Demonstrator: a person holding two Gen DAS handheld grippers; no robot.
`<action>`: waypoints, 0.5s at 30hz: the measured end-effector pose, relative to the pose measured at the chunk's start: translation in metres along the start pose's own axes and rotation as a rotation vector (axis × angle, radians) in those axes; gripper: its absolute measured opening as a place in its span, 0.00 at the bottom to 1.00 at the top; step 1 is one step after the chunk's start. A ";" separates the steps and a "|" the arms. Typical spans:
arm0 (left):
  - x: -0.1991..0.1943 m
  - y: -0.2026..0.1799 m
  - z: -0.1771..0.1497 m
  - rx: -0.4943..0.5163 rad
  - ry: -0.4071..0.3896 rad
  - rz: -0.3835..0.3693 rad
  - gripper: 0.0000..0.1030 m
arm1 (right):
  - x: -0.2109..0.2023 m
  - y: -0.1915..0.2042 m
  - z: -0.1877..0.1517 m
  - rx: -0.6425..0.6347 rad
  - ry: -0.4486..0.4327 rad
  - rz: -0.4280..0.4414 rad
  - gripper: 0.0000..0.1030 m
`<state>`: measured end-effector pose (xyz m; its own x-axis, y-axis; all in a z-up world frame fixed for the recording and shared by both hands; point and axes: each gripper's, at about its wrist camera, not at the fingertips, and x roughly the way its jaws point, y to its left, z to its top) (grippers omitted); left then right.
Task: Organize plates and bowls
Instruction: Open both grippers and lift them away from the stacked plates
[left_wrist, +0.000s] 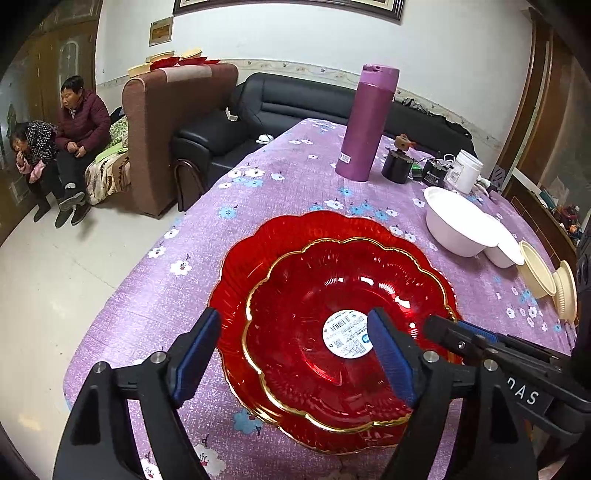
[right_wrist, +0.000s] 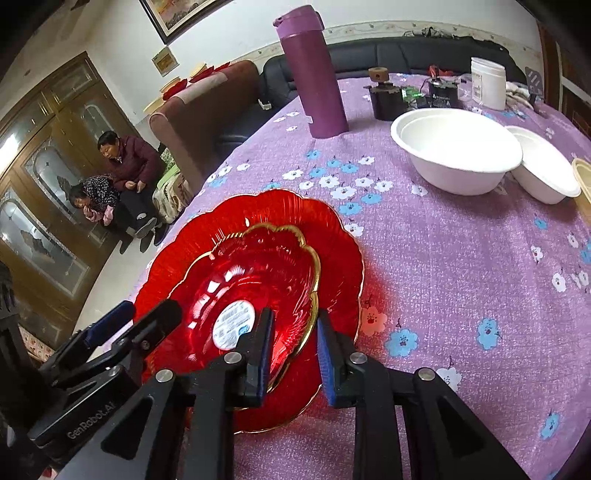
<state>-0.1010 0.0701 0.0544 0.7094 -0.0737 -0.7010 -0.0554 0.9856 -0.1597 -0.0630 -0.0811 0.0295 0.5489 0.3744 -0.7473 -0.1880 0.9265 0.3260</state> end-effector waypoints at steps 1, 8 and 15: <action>-0.001 0.000 0.000 -0.001 -0.001 -0.001 0.78 | -0.001 -0.001 0.000 0.003 0.000 0.004 0.24; -0.017 -0.015 -0.002 0.036 -0.027 -0.041 0.78 | -0.021 -0.020 -0.002 0.067 -0.039 0.047 0.24; -0.038 -0.058 -0.010 0.126 -0.053 -0.099 0.78 | -0.062 -0.056 -0.004 0.150 -0.109 0.087 0.24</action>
<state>-0.1314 0.0143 0.0835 0.7434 -0.1666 -0.6478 0.1030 0.9854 -0.1353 -0.0898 -0.1557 0.0548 0.6223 0.4385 -0.6484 -0.1193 0.8718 0.4751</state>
